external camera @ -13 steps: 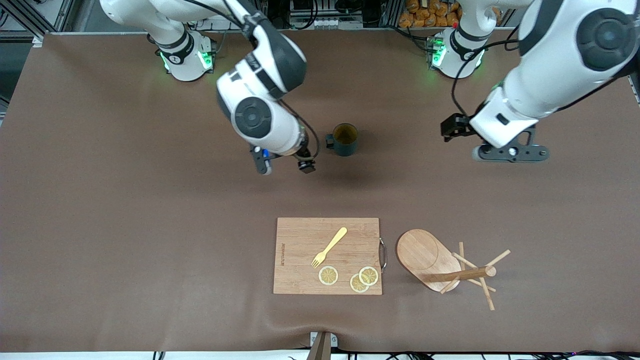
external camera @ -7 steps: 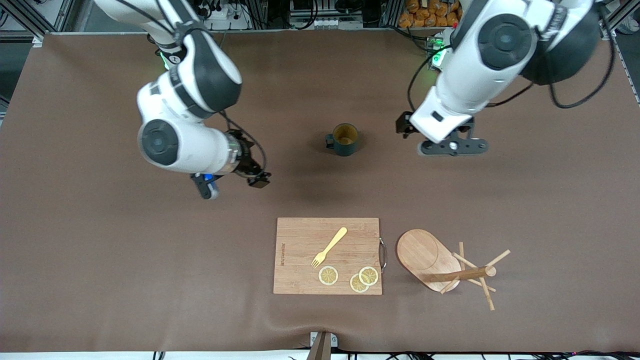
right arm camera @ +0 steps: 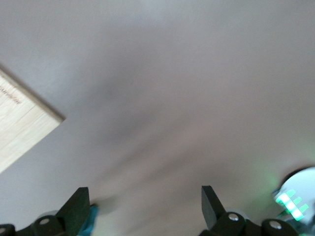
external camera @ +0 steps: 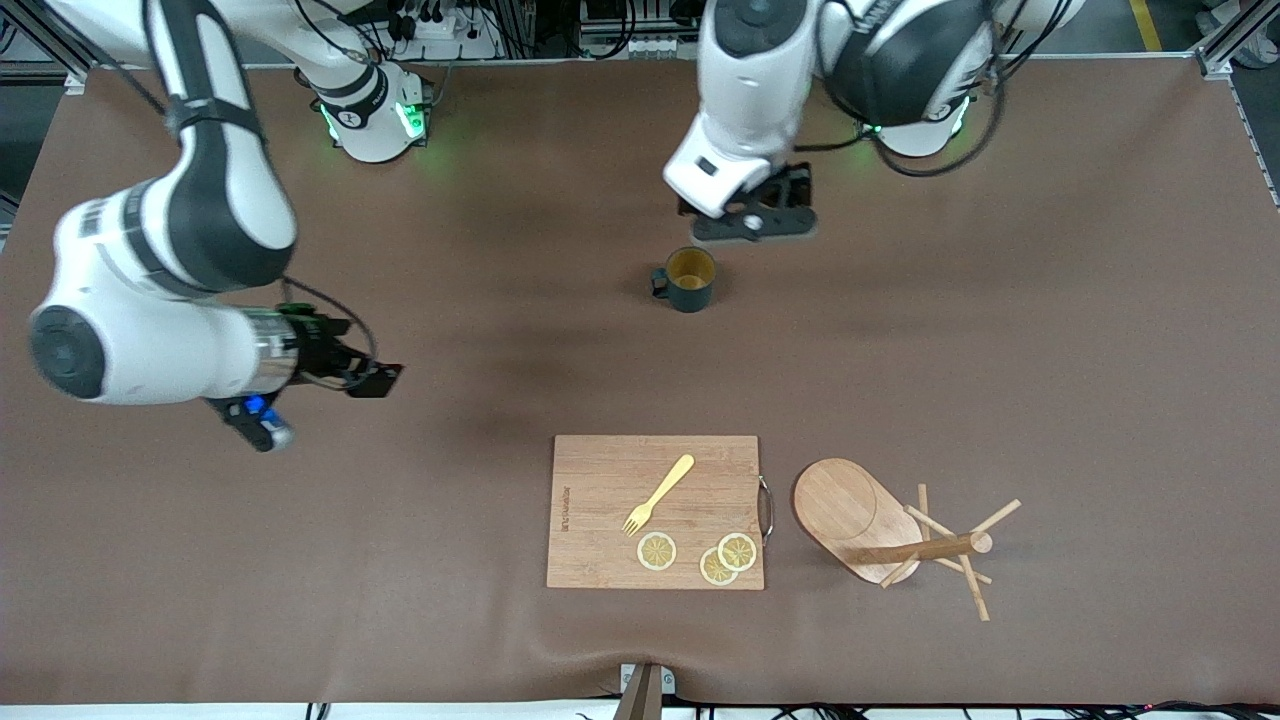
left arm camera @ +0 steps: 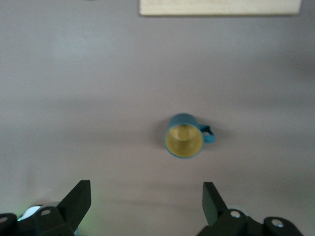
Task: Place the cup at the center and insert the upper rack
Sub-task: 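Withdraw the right gripper while the left gripper reaches toward the mug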
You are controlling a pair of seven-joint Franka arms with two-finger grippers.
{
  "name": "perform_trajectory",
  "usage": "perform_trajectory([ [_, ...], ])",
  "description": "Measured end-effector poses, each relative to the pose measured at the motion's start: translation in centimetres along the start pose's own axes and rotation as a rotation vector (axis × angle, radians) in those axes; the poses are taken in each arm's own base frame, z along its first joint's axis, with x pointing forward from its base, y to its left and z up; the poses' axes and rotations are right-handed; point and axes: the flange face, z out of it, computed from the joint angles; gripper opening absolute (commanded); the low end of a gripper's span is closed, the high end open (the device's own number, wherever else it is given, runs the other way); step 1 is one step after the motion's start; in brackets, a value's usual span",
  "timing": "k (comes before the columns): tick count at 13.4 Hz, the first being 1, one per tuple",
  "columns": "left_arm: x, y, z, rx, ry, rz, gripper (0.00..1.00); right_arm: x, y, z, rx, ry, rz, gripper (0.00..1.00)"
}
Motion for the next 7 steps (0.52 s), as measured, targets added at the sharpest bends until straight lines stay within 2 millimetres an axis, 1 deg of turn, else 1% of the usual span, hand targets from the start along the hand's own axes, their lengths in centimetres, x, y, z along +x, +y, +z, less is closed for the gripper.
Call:
perform_trajectory([
  [1,-0.9,1.6,0.7,-0.004,0.006,0.001,1.00,1.0,1.4,-0.6,-0.011,0.014,-0.050,1.00],
  [3,-2.2,4.7,2.6,-0.001,0.031,-0.008,1.00,1.8,3.5,-2.1,-0.080,0.083,-0.165,1.00],
  [5,-4.6,8.1,5.0,0.030,0.073,-0.017,1.00,1.6,4.6,-3.6,-0.162,0.149,-0.286,1.00],
  [7,-7.2,11.6,7.8,0.052,0.113,-0.025,1.00,1.2,5.5,-4.9,-0.188,0.175,-0.378,1.00],
])
